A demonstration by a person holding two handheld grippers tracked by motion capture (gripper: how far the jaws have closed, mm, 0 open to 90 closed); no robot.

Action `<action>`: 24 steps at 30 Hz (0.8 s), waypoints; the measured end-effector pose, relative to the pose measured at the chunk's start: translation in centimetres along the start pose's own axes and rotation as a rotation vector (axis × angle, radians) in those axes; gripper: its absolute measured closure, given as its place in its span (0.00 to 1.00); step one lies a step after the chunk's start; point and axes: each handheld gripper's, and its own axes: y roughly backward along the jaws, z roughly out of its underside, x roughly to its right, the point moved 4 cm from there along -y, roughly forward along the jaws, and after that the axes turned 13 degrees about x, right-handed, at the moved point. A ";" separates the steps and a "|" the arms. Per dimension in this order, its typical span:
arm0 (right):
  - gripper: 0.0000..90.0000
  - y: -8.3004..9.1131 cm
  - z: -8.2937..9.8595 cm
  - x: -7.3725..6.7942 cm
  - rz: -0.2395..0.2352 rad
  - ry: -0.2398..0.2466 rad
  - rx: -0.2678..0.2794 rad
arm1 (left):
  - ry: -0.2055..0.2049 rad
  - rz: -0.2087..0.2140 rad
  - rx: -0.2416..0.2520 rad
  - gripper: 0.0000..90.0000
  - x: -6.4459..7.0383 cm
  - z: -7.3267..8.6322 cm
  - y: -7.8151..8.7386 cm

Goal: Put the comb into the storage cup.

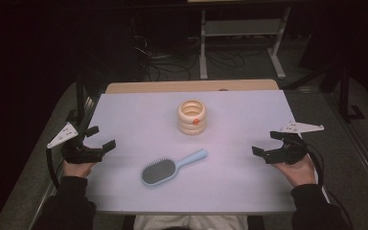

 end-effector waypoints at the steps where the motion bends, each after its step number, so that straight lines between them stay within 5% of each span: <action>1: 0.00 0.0 0.0 0.0 -0.002 0.003 -0.001 | 0.000 0.001 0.001 0.00 0.0 0.0 0.0; 11: 0.00 0.6 -0.4 -0.2 0.010 0.018 0.042 | -0.003 -0.005 0.016 0.00 0.2 -0.1 0.0; 24: 0.00 0.5 -1.3 -0.6 -0.003 0.037 0.024 | -0.004 -0.001 0.011 0.00 0.2 0.0 -0.2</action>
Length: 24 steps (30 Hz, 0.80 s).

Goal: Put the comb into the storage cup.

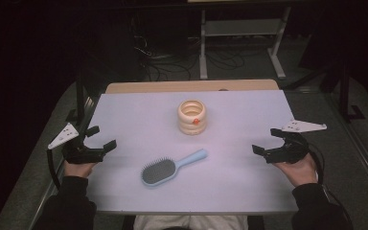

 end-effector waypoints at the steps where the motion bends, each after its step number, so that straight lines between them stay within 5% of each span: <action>1: 0.00 0.0 -0.2 -0.1 -0.002 0.004 -0.003 | 0.001 0.000 0.000 0.00 0.0 0.0 0.0; 24: 0.00 -2.1 -3.7 -0.8 -0.054 0.051 -0.037 | 0.002 0.006 0.002 0.00 0.1 0.0 0.0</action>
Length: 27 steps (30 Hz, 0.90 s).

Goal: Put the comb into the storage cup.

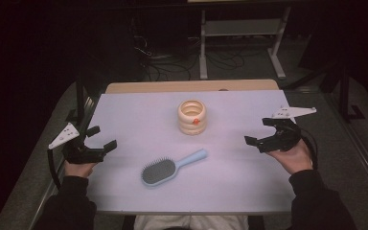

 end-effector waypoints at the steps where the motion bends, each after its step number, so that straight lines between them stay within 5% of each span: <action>1: 0.00 -0.1 -0.2 0.0 -0.002 -0.001 0.000 | 0.000 0.000 0.001 0.00 0.0 0.0 0.0; 27: 0.00 -3.1 -3.5 -2.1 -0.086 0.087 -0.044 | -0.002 0.009 0.002 0.00 0.0 0.0 0.0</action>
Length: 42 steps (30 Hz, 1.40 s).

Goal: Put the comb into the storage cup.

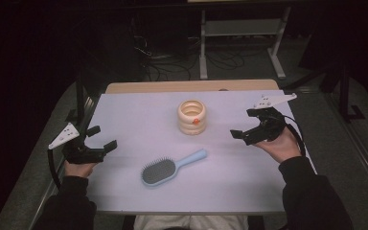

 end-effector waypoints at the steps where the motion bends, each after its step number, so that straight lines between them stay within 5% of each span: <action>1: 0.00 -0.1 -0.1 -0.1 -0.003 0.003 -0.001 | 0.000 0.000 0.000 0.00 0.0 0.0 0.0; 42: 0.00 -6.0 -1.6 -3.8 -0.139 0.087 -0.065 | 0.006 0.023 0.013 0.00 0.1 -0.1 -0.1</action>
